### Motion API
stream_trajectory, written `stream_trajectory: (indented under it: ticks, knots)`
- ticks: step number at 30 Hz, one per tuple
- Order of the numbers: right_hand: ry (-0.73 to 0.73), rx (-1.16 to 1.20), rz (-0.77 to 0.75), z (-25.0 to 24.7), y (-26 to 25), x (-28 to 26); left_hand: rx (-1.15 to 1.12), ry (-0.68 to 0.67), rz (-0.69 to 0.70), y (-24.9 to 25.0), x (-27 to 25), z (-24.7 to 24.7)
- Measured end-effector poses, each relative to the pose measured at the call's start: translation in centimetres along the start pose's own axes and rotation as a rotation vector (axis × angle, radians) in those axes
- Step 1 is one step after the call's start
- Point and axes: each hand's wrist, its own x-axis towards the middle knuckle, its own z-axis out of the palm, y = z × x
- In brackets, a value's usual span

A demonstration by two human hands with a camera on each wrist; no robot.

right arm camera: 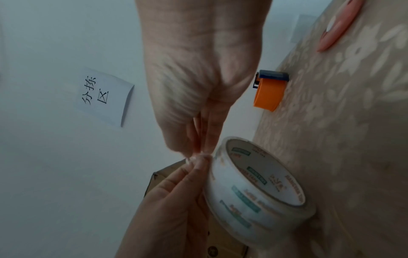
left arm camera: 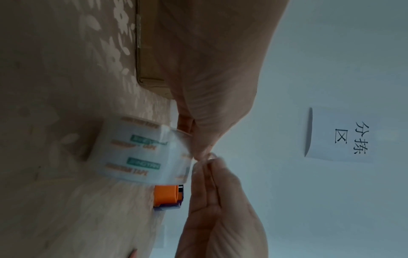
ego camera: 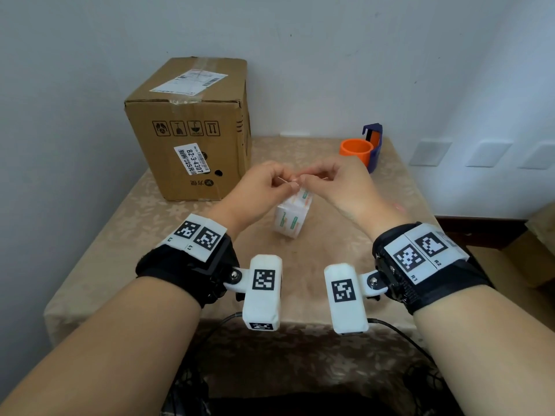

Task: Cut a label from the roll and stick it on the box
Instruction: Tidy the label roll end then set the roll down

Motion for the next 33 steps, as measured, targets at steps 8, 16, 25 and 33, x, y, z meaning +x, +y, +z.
stream_trajectory:
  ticks: [8,16,25,33]
  knots:
    - [0.165,-0.134,0.021,0.3,-0.2,0.6,0.002,0.028,-0.003,0.2,0.1,0.9]
    - [0.093,0.100,0.143,0.0,0.9,0.6,0.018,-0.026,-0.034,0.1,-0.2,1.3]
    - [0.071,0.054,0.122,-1.0,0.5,0.4,0.045,-0.023,-0.026,-0.3,0.1,1.6]
    - [-0.073,-0.553,-0.013,-1.5,-0.1,0.5,0.044,-0.049,-0.015,0.1,0.2,2.0]
